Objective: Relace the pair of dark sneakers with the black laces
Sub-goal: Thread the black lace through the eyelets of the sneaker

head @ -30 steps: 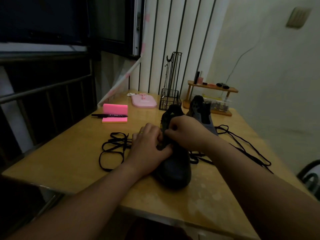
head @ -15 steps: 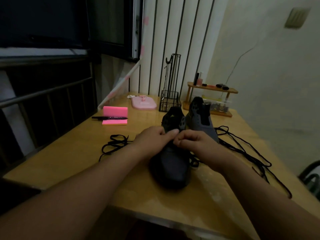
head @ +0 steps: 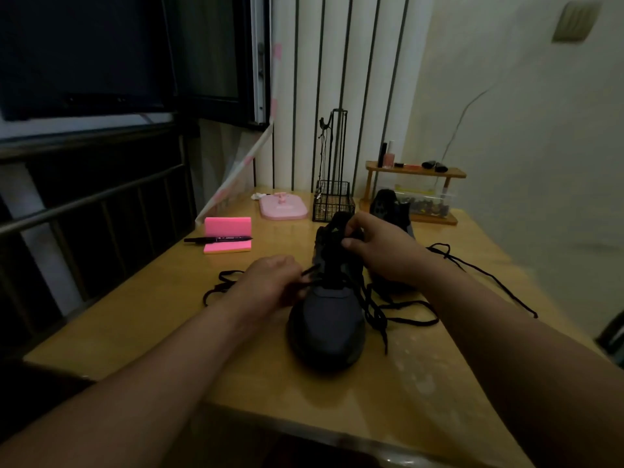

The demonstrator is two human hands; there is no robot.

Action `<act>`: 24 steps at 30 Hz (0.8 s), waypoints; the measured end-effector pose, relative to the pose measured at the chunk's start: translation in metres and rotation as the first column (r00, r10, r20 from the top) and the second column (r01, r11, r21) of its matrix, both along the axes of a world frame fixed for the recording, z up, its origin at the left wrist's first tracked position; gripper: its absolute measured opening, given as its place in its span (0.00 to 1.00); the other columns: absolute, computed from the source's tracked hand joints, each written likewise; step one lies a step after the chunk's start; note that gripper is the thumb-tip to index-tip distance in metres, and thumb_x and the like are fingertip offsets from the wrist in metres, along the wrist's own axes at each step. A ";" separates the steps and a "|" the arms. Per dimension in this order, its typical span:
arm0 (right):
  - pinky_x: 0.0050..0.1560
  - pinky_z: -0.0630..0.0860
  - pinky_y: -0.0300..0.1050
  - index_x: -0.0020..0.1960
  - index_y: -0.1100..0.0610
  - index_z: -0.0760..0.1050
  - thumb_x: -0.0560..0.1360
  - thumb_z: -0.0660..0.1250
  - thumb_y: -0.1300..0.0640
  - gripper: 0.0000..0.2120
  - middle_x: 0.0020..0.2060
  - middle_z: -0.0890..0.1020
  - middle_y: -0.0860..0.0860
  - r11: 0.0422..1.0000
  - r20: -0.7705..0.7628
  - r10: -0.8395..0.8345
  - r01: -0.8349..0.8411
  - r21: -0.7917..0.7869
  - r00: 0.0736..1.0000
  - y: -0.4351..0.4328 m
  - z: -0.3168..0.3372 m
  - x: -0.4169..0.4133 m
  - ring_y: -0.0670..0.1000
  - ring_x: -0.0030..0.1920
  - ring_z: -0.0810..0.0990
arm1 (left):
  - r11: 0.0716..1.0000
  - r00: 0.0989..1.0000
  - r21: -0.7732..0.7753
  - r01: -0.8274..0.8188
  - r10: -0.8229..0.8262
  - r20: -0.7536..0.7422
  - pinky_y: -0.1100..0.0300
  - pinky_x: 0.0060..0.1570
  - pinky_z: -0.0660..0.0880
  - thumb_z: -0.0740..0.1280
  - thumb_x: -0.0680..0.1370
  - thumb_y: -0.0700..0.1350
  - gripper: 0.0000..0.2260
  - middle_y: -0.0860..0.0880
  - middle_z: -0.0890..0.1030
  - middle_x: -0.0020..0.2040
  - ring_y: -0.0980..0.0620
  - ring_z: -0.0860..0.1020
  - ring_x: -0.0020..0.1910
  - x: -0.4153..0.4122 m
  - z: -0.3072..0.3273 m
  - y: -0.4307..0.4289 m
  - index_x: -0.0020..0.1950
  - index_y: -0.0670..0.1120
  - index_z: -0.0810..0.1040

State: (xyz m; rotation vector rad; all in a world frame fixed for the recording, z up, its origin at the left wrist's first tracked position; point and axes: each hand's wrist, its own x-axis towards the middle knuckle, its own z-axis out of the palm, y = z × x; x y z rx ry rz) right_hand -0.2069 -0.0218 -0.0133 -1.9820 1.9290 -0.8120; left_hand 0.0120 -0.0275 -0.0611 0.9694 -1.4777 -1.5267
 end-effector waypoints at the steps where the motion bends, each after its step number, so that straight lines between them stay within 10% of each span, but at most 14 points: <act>1: 0.49 0.79 0.46 0.61 0.49 0.73 0.84 0.66 0.51 0.07 0.48 0.78 0.43 1.000 0.010 0.008 -0.008 -0.004 1.000 0.001 0.000 -0.001 0.46 0.51 0.79 | 1.000 0.997 -0.014 -0.008 0.009 0.072 0.56 0.39 0.69 0.63 0.81 0.37 0.10 0.45 0.76 0.37 0.50 0.74 0.36 -0.001 0.000 0.001 0.41 0.46 0.72; 6: 0.52 0.81 0.49 0.60 0.49 0.73 0.83 0.66 0.52 0.07 0.50 0.79 0.45 0.999 0.036 0.032 -0.031 -0.019 0.999 0.001 -0.004 -0.001 0.48 0.51 0.80 | 0.996 0.922 -0.019 0.088 -0.075 0.380 0.57 0.38 0.69 0.63 0.85 0.57 0.15 0.49 0.77 0.40 0.50 0.73 0.38 -0.014 0.028 -0.016 0.53 0.46 0.78; 9: 0.52 0.81 0.50 0.60 0.48 0.73 0.83 0.67 0.51 0.07 0.51 0.80 0.47 0.999 -0.039 0.029 -0.029 -0.019 0.999 0.000 -0.003 0.003 0.50 0.53 0.80 | 0.968 0.870 -0.136 0.210 -0.121 0.478 0.61 0.31 0.67 0.65 0.85 0.51 0.13 0.51 0.74 0.34 0.55 0.71 0.31 -0.018 0.030 -0.019 0.43 0.46 0.77; 12: 0.55 0.81 0.54 0.60 0.49 0.73 0.83 0.67 0.52 0.07 0.53 0.80 0.48 1.000 -0.053 0.024 -0.025 -0.005 0.998 -0.002 -0.002 0.002 0.51 0.54 0.80 | 0.976 0.976 -0.201 0.086 -0.042 0.213 0.63 0.38 0.73 0.64 0.85 0.43 0.11 0.49 0.78 0.37 0.54 0.77 0.37 -0.011 0.026 -0.020 0.42 0.45 0.78; 16: 0.56 0.82 0.55 0.61 0.48 0.73 0.83 0.66 0.51 0.08 0.55 0.80 0.49 1.000 -0.042 0.030 -0.030 0.002 0.999 -0.002 -0.004 0.004 0.51 0.55 0.80 | 0.971 0.877 0.220 -0.091 0.183 -0.445 0.54 0.45 0.76 0.62 0.83 0.40 0.14 0.49 0.76 0.32 0.50 0.78 0.36 -0.004 0.016 -0.027 0.37 0.47 0.76; 19: 0.56 0.81 0.55 0.60 0.49 0.73 0.83 0.67 0.52 0.07 0.54 0.80 0.49 0.999 -0.064 0.034 -0.034 0.005 0.997 -0.002 -0.003 0.005 0.51 0.54 0.80 | 0.989 0.992 0.082 -0.123 0.126 -0.025 0.57 0.35 0.67 0.64 0.84 0.47 0.09 0.49 0.71 0.34 0.52 0.73 0.30 -0.010 0.010 -0.031 0.45 0.48 0.72; 22: 0.55 0.81 0.54 0.59 0.49 0.73 0.83 0.67 0.52 0.07 0.53 0.81 0.49 0.999 -0.070 0.041 -0.040 0.012 0.997 -0.003 -0.001 0.005 0.51 0.54 0.80 | 0.979 0.837 -0.203 0.036 0.082 0.541 0.56 0.38 0.69 0.66 0.82 0.61 0.17 0.49 0.78 0.44 0.51 0.75 0.40 -0.015 0.016 -0.031 0.53 0.48 0.75; 24: 0.55 0.81 0.53 0.60 0.50 0.73 0.83 0.67 0.52 0.07 0.53 0.81 0.49 0.999 -0.070 0.041 -0.040 0.007 0.997 -0.002 -0.001 0.005 0.51 0.54 0.80 | 0.959 0.781 -0.234 0.162 0.020 0.624 0.55 0.40 0.70 0.64 0.83 0.63 0.18 0.49 0.79 0.44 0.50 0.75 0.42 -0.014 0.020 -0.032 0.49 0.48 0.77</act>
